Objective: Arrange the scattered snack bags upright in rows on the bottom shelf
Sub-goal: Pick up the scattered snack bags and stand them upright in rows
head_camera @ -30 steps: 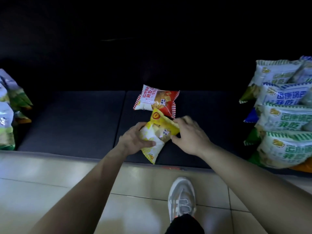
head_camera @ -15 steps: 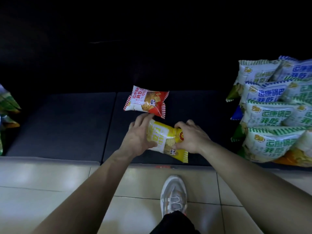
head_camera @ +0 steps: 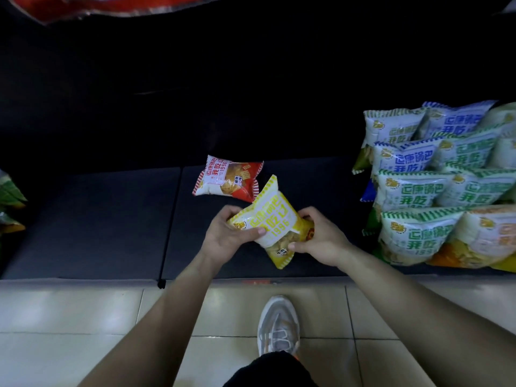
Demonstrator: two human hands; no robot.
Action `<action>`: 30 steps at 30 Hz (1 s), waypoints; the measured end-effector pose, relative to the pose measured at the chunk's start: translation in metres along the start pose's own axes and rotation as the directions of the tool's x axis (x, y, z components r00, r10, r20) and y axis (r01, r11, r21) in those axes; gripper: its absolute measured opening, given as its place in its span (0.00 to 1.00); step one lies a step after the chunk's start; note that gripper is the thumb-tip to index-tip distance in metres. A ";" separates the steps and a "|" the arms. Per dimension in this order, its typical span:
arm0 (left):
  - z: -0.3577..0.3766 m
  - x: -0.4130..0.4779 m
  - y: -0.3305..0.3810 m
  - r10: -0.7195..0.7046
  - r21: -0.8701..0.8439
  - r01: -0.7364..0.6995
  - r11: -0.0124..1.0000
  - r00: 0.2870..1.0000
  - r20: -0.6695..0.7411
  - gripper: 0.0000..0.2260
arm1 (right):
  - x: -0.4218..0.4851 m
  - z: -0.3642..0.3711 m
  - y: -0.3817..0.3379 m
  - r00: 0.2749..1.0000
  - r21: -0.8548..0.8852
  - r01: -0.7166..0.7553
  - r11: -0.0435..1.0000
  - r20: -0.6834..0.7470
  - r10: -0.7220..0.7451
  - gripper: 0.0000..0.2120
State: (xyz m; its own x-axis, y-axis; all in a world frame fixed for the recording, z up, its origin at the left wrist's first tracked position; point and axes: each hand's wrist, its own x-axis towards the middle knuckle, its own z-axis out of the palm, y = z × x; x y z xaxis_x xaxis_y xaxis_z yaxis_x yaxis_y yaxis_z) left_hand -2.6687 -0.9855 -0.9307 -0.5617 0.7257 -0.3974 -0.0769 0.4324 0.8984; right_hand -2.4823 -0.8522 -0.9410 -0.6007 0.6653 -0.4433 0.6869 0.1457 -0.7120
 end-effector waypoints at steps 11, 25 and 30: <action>0.047 0.035 0.100 0.209 0.358 -0.211 0.909 0.977 0.044 0.28 | -0.060 -0.131 -0.026 0.975 -0.200 0.082 0.976 -0.187 -0.120 0.31; 0.147 0.159 0.145 0.240 0.515 -0.246 0.821 0.968 0.080 0.27 | -0.039 -0.234 0.053 0.916 -0.269 0.002 0.963 -0.386 -0.110 0.29; 0.162 0.185 0.138 0.228 0.495 -0.252 0.831 0.967 0.110 0.26 | -0.027 -0.236 0.068 0.911 -0.255 0.006 0.967 -0.397 -0.111 0.27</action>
State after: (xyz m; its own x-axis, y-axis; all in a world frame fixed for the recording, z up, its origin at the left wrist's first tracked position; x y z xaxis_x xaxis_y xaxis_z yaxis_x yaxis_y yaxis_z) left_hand -2.6496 -0.7043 -0.9104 -0.4700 0.8596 -0.2005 0.4859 0.4415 0.7543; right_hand -2.3231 -0.6872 -0.8486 -0.4609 0.8807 -0.1090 0.7646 0.3317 -0.5526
